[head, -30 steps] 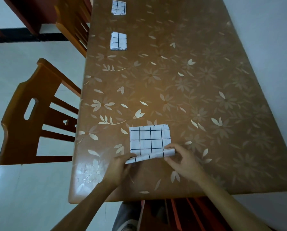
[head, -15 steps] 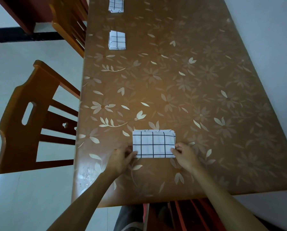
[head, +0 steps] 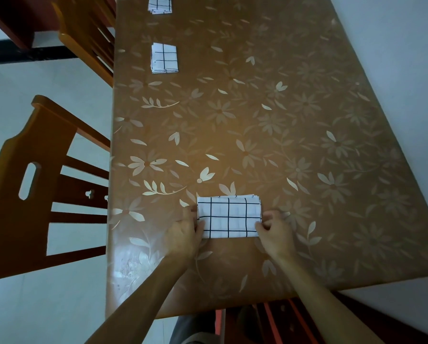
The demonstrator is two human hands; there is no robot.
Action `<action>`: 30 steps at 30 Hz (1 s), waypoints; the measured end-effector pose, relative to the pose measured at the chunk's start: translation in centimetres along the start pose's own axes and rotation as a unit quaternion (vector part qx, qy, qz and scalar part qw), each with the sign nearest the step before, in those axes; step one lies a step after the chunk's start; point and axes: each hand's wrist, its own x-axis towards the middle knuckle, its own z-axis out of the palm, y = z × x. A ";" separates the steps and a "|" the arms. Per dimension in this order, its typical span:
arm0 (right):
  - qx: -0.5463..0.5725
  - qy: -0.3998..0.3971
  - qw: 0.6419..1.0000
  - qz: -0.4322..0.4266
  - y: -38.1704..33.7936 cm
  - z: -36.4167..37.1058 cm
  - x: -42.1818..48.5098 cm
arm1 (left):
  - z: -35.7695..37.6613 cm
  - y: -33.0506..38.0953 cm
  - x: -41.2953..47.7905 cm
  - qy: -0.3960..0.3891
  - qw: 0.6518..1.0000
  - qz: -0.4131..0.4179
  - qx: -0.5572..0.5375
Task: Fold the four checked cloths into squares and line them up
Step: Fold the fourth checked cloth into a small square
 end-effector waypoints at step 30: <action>-0.309 0.018 0.917 -0.251 1.8 3.0 0.9 | 0.3 -2.4 3.5 -0.073 0.912 0.290 0.279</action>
